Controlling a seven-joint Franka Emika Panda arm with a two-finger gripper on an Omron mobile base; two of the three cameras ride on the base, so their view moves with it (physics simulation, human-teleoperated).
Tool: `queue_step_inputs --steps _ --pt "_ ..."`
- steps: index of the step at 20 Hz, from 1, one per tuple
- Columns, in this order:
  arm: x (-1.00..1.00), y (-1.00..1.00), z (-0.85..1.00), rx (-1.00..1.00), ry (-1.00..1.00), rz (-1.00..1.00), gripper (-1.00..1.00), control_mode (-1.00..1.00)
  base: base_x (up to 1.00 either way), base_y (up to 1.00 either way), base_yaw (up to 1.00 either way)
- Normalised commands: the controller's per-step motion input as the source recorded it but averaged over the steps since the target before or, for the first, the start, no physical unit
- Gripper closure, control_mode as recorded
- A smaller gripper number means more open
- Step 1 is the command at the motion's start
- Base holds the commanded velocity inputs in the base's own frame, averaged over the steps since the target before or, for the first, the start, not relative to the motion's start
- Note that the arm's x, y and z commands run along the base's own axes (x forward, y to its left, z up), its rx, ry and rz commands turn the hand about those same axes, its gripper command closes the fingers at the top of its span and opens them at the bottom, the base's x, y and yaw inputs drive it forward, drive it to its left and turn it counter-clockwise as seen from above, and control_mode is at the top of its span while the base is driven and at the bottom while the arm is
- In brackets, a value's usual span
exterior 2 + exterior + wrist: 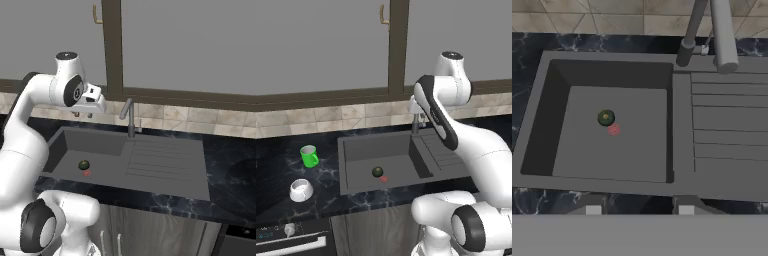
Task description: Clear the mugs and bowl far away from the sink.
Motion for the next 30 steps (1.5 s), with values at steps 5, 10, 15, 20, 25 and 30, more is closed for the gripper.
queue_step_inputs --steps 5,10,15,20,25,30 --pt "-0.36 0.00 0.00 0.00 -0.09 0.00 -1.00 -1.00 0.00 0.00 0.00" --pt "-0.61 0.00 0.07 -0.03 -0.22 0.00 -1.00 -1.00 0.00 0.00 0.00" --pt "-0.46 0.01 0.25 -0.05 -0.22 0.00 -1.00 -1.00 0.00 0.00 0.00" --pt "-0.61 0.00 0.23 0.00 -0.17 -0.01 -1.00 -1.00 0.00 0.00 0.00" --pt "-0.48 0.00 0.14 0.00 -0.06 -0.04 -1.00 -1.00 0.00 0.00 0.00" --pt "-0.47 0.00 0.15 0.01 0.00 -0.02 -1.00 -1.00 0.00 0.00 0.00"
